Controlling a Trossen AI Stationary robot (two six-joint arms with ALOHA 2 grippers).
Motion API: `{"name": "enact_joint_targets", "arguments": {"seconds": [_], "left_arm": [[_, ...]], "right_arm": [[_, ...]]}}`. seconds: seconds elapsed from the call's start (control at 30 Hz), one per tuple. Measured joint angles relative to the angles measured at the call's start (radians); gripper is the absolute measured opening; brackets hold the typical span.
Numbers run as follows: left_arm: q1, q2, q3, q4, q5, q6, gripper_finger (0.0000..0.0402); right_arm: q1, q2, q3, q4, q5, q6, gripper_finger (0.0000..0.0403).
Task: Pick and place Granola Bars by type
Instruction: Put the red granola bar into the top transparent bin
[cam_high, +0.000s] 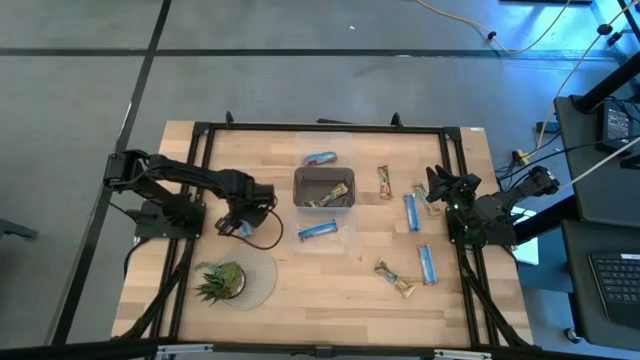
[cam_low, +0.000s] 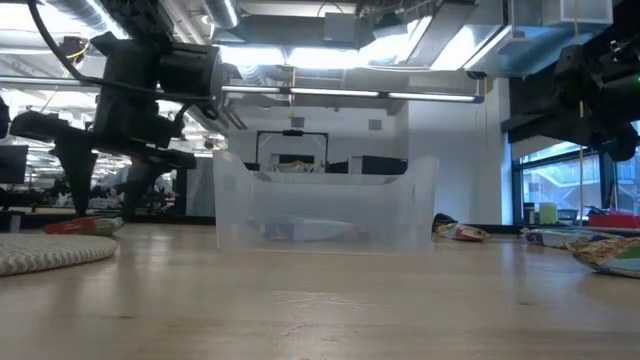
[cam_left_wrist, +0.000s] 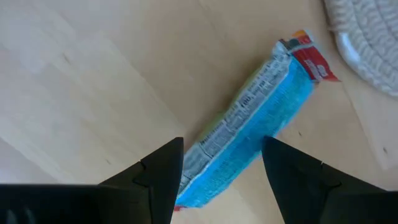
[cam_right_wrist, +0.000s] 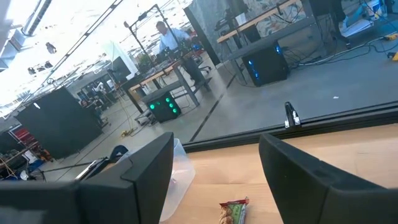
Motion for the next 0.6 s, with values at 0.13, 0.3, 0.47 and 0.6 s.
{"name": "enact_joint_targets", "arguments": {"seconds": [0.13,0.3,0.47,0.6], "left_arm": [[-0.008,-0.001,0.015,-0.035,0.008,0.002,0.0212],[-0.013,-0.001,0.024,-0.039,0.015,0.047,0.0212],[-0.052,0.005,0.003,-0.031,0.006,0.151,0.0212],[-0.061,0.013,0.002,0.01,-0.004,0.158,0.0212]], "right_arm": [[0.0,0.0,0.0,-0.003,0.0,0.0,0.0239],[0.0,0.0,0.0,-0.017,0.0,-0.001,0.0239],[0.0,0.0,0.0,-0.017,0.0,-0.001,0.0239],[0.0,0.0,0.0,-0.022,0.0,-0.001,0.0239]]}}
